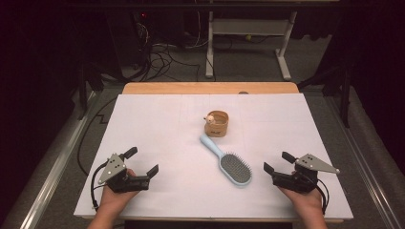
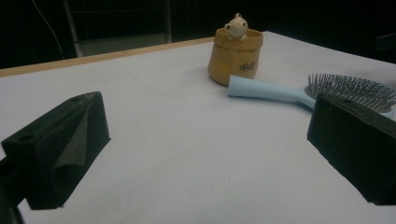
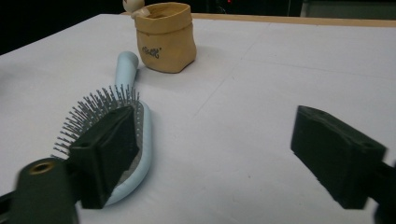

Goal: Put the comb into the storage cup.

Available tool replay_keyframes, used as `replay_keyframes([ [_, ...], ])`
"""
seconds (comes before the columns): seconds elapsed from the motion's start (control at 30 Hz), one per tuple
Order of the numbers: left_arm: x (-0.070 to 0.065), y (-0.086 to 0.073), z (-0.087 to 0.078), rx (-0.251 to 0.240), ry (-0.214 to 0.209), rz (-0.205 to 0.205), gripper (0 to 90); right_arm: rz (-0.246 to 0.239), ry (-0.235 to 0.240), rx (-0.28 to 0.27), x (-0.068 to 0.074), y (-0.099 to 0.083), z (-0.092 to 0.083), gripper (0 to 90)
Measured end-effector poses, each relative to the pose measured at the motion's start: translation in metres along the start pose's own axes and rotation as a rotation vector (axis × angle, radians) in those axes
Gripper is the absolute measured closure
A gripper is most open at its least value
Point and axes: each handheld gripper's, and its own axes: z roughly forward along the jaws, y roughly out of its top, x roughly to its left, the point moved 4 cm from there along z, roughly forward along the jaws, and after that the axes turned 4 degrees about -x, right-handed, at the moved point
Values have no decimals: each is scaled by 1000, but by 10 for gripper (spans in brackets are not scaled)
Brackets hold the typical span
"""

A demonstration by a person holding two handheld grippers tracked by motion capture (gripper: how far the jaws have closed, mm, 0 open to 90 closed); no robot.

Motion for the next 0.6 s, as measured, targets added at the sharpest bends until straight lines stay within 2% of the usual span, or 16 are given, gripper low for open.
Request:
replay_keyframes([
  [0.17, 0, 1, 0, -6, 1, -2, 0, 8, 4, 3, 3, 0, 3, 2],
  [0.23, 0, 1, 0, -2, 3, -1, 0, 11, 16, -6, 5, 1, 2, 1],
  [0.37, -1, 0, 0, 4, 2, 1, 1, -17, 12, -24, 9, 5, -1, 1],
  [0.47, 0, -3, 2, 12, 2, 8, 1, -32, 5, -26, 12, 5, -1, 1],
  [0.6, 1, -5, 3, 28, -1, 10, 8, -28, 5, -11, 15, 4, 1, 1],
])
